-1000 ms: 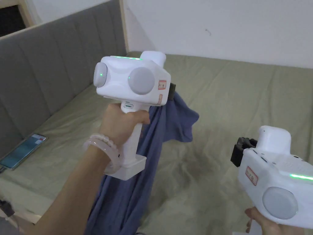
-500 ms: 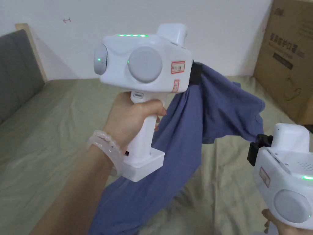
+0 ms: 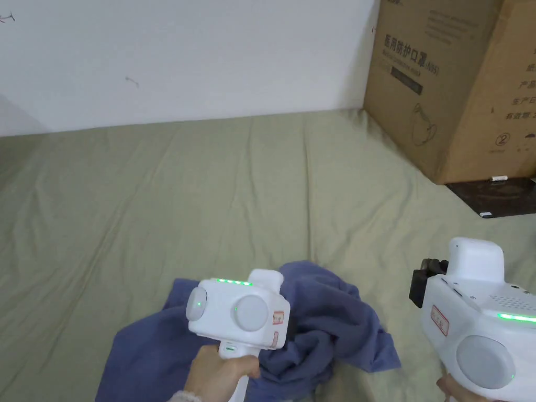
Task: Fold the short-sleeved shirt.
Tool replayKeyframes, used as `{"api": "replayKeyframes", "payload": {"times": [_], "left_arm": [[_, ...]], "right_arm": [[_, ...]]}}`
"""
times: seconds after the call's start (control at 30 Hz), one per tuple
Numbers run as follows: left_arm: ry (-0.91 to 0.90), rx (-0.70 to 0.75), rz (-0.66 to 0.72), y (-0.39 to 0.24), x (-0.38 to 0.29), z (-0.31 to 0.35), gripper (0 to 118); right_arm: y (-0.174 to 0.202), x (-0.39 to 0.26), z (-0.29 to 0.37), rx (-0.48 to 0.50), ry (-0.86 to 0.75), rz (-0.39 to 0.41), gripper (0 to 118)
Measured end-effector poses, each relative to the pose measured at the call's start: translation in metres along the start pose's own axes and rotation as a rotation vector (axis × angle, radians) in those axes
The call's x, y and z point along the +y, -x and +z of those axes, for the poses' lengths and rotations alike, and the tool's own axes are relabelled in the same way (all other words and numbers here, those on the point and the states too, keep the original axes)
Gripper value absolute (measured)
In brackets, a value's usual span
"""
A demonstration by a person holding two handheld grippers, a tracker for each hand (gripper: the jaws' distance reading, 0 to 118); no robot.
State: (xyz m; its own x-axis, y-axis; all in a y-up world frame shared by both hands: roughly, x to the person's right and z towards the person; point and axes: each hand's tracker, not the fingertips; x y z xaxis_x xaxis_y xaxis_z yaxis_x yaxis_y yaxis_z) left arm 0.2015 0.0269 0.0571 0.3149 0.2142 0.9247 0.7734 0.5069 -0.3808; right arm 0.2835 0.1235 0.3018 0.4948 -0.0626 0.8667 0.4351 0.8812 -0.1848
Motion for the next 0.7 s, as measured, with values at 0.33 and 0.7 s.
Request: {"api": "replayKeyframes", "payload": {"times": [0.33,0.7], "left_arm": [[-0.033,0.019,0.046,0.005,-0.012,0.002,58],[-0.206,0.051,0.123,0.058,-0.015,0.119,40]], "right_arm": [[0.030,-0.008,-0.011,0.078,0.052,0.050,0],[0.044,-0.009,-0.004,0.121,0.059,0.061,0]]}}
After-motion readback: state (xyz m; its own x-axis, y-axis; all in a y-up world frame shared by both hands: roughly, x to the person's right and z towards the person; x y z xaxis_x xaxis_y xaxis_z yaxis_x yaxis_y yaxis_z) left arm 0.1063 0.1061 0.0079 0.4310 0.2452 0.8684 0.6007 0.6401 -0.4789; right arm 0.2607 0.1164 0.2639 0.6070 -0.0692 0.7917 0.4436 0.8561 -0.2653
